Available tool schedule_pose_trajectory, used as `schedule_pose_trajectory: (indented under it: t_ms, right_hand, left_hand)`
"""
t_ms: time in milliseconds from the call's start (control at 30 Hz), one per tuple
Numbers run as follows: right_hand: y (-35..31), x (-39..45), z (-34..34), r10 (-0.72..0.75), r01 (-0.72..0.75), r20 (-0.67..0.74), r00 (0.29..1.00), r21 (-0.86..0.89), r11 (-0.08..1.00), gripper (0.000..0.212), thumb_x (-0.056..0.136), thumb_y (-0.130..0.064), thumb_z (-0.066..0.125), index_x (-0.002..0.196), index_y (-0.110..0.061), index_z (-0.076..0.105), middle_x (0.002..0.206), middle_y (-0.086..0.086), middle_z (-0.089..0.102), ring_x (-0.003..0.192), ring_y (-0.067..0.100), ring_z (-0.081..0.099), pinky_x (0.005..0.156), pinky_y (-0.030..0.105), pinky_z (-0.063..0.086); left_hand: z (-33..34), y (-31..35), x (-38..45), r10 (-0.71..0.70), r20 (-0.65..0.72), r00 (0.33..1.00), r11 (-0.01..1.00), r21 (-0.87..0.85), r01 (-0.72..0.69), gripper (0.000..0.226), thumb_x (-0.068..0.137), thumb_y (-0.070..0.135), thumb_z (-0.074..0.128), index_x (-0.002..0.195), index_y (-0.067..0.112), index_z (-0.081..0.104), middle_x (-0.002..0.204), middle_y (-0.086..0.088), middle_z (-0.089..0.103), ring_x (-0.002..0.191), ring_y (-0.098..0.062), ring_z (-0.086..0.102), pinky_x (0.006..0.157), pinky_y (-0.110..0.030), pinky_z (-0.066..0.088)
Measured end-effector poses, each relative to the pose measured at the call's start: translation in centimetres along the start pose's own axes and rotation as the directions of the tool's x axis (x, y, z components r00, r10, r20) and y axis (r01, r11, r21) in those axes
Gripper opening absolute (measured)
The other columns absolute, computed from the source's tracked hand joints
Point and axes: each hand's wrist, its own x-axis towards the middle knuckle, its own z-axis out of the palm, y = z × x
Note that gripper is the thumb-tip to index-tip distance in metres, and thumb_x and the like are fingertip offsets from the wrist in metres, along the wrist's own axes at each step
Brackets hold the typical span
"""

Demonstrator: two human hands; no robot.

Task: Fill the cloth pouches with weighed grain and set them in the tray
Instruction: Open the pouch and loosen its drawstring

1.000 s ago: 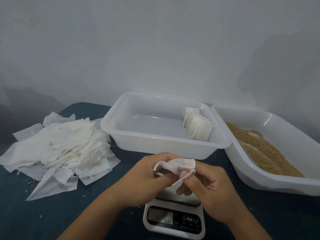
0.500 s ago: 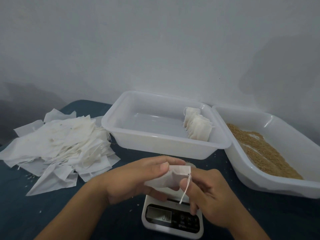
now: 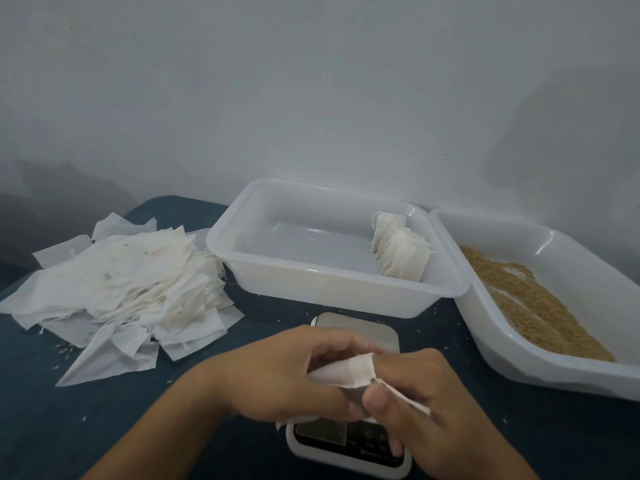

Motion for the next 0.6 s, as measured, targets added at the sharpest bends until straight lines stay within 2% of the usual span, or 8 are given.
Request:
schedule_pose_trajectory:
  t_ms: [67, 133, 167, 233, 300, 400, 500, 600]
  right_hand:
    - [-0.2, -0.1, -0.1, 0.028, -0.028, 0.03, 0.999, -0.016, 0.999, 0.052, 0.102, -0.063, 0.043, 0.117, -0.026, 0.077, 0.103, 0.006, 0.075, 0.058, 0.016, 0.064, 0.05, 0.037, 0.05]
    - [-0.2, -0.1, -0.1, 0.054, -0.052, 0.03, 0.998, -0.041, 0.998, 0.057, 0.1, -0.069, 0.041, 0.12, -0.028, 0.075, 0.103, 0.011, 0.075, 0.064, 0.023, 0.067, 0.054, 0.045, 0.051]
    - [-0.2, -0.1, -0.1, 0.042, -0.041, 0.018, 0.999, -0.052, 0.998, 0.057, 0.101, -0.068, 0.041, 0.118, -0.026, 0.076, 0.099, 0.007, 0.075, 0.065, 0.022, 0.068, 0.054, 0.045, 0.051]
    - [0.0, -0.2, 0.0, -0.013, 0.011, -0.025, 1.0, -0.075, 0.997, 0.054, 0.104, -0.061, 0.043, 0.113, -0.022, 0.078, 0.09, -0.009, 0.075, 0.061, 0.013, 0.067, 0.052, 0.035, 0.052]
    - [0.1, -0.2, 0.0, -0.041, 0.034, -0.062, 0.997, -0.109, 0.993, 0.049, 0.105, -0.058, 0.043, 0.109, -0.024, 0.079, 0.08, -0.012, 0.072, 0.059, 0.012, 0.065, 0.05, 0.034, 0.049]
    - [0.1, -0.1, -0.2, -0.099, 0.079, -0.128, 0.987, -0.155, 0.985, 0.036, 0.107, -0.054, 0.045, 0.103, -0.039, 0.077, 0.077, -0.015, 0.071, 0.062, 0.011, 0.066, 0.05, 0.03, 0.048]
    - [0.4, 0.1, -0.7, -0.147, 0.106, -0.221, 0.964, -0.189, 0.976, 0.043, 0.108, -0.047, 0.046, 0.093, -0.023, 0.077, 0.076, -0.014, 0.071, 0.062, 0.009, 0.066, 0.051, 0.027, 0.049]
    - [1.0, 0.1, -1.4, -0.179, 0.094, -0.333, 0.926, -0.256, 0.962, 0.043, 0.109, -0.045, 0.045, 0.09, -0.021, 0.075, 0.071, -0.014, 0.067, 0.057, 0.006, 0.063, 0.049, 0.027, 0.049]
  left_hand:
    - [-0.1, 0.0, 0.0, 0.005, -0.019, 1.0, 1.0, -0.005, -0.005, 0.047, 0.095, 0.014, 0.074, 0.138, 0.027, 0.061, 0.128, 0.005, 0.069, 0.118, -0.015, 0.066, 0.101, -0.035, 0.054]
    - [-0.1, 0.0, 0.1, 0.013, -0.028, 1.0, 1.0, -0.003, -0.013, 0.046, 0.095, 0.014, 0.074, 0.138, 0.026, 0.061, 0.128, 0.006, 0.069, 0.118, -0.013, 0.067, 0.098, -0.028, 0.054]
    - [0.0, 0.0, 0.1, 0.013, -0.027, 1.0, 1.0, -0.005, -0.013, 0.045, 0.095, 0.014, 0.074, 0.137, 0.026, 0.062, 0.128, 0.005, 0.069, 0.118, -0.014, 0.067, 0.098, -0.03, 0.054]
    - [0.1, 0.1, 0.2, 0.011, -0.015, 1.0, 1.0, 0.008, -0.011, 0.041, 0.095, 0.019, 0.075, 0.134, 0.025, 0.063, 0.125, 0.0, 0.07, 0.115, -0.021, 0.067, 0.1, -0.044, 0.055]
    - [0.1, 0.1, 0.3, -0.001, -0.002, 1.0, 0.999, 0.054, 0.001, 0.035, 0.094, 0.027, 0.074, 0.128, 0.024, 0.065, 0.118, -0.003, 0.07, 0.109, -0.027, 0.068, 0.095, -0.053, 0.055]
    - [0.0, 0.1, 0.9, -0.021, -0.013, 1.0, 0.994, 0.111, 0.022, 0.026, 0.092, 0.035, 0.073, 0.117, 0.028, 0.068, 0.108, 0.003, 0.072, 0.099, -0.017, 0.069, 0.084, -0.04, 0.055]
    - [0.0, 0.4, 1.9, -0.04, -0.051, 0.998, 0.991, 0.126, 0.047, 0.022, 0.089, 0.039, 0.076, 0.109, 0.033, 0.069, 0.103, 0.008, 0.071, 0.095, -0.012, 0.069, 0.082, -0.037, 0.056]
    - [0.0, 1.7, 3.6, -0.026, -0.044, 0.999, 0.988, 0.148, 0.033, 0.018, 0.086, 0.042, 0.073, 0.102, 0.042, 0.066, 0.099, 0.016, 0.071, 0.09, 0.0, 0.066, 0.08, -0.028, 0.054]
